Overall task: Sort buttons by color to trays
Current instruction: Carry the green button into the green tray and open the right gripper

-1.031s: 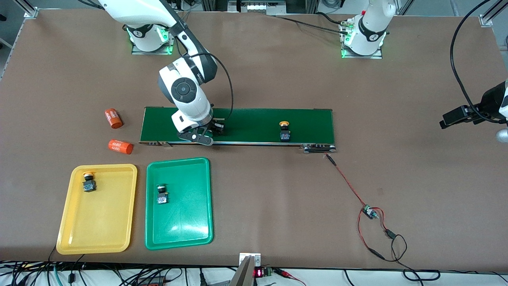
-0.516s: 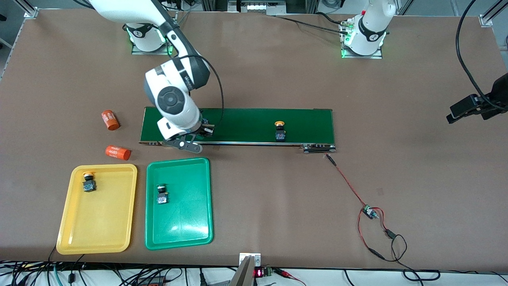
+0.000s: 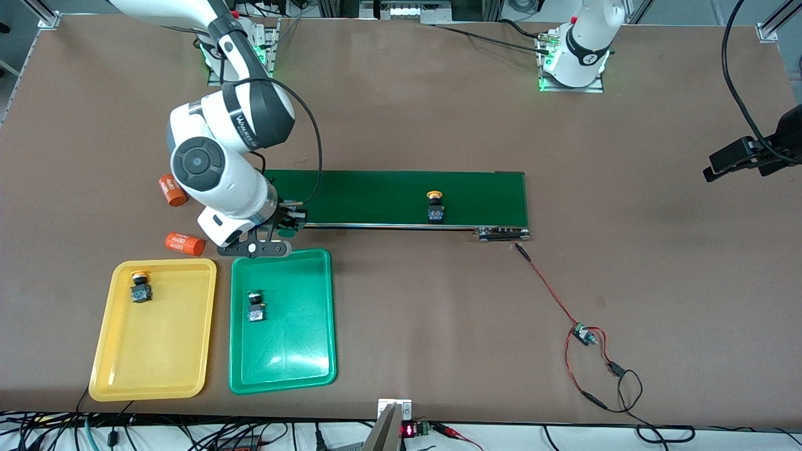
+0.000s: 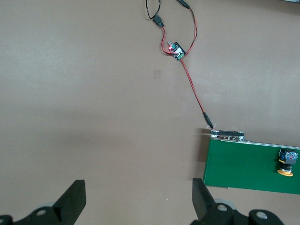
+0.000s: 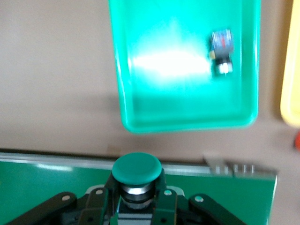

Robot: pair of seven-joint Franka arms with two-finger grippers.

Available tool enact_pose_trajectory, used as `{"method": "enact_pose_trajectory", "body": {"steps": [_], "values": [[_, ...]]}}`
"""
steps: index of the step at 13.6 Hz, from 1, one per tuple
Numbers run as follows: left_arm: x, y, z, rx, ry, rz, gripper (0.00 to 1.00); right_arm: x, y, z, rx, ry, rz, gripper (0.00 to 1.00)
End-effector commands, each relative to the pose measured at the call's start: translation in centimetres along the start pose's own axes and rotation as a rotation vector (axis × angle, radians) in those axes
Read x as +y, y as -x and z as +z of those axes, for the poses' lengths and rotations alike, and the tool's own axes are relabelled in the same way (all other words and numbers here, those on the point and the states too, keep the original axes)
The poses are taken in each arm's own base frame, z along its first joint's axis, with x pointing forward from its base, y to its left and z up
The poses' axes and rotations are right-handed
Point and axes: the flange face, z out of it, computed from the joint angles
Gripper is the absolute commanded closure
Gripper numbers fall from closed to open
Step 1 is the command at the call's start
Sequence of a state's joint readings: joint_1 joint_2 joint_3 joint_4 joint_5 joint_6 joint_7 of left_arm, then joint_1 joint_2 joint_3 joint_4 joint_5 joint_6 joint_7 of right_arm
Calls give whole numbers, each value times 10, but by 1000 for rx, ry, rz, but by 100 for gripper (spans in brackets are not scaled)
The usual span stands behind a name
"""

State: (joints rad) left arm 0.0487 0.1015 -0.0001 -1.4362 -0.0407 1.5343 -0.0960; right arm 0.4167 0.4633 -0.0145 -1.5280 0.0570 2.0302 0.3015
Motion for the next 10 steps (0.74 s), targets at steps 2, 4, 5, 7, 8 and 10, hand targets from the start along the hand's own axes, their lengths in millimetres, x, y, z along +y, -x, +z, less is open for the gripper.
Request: {"method": "enact_pose_trajectory", "body": {"steps": [2, 4, 5, 7, 8, 10], "values": [[-26, 8, 3, 41, 42, -36, 0, 34, -39, 49, 88, -38, -192, 89], [-23, 8, 3, 41, 38, 12, 0, 39, -52, 59, 161, -58, -241, 92], [-23, 7, 2, 45, 36, 38, 0, 32, -53, 68, 178, -64, -261, 93], [-20, 8, 1, 45, 36, 48, 0, 21, -57, 92, 239, -77, -272, 93], [-19, 9, 1, 44, 36, 49, 0, 21, -59, 104, 259, -76, -279, 93], [-20, 9, 1, 39, 38, 43, 0, 23, -61, 124, 276, -63, -382, 92]]}}
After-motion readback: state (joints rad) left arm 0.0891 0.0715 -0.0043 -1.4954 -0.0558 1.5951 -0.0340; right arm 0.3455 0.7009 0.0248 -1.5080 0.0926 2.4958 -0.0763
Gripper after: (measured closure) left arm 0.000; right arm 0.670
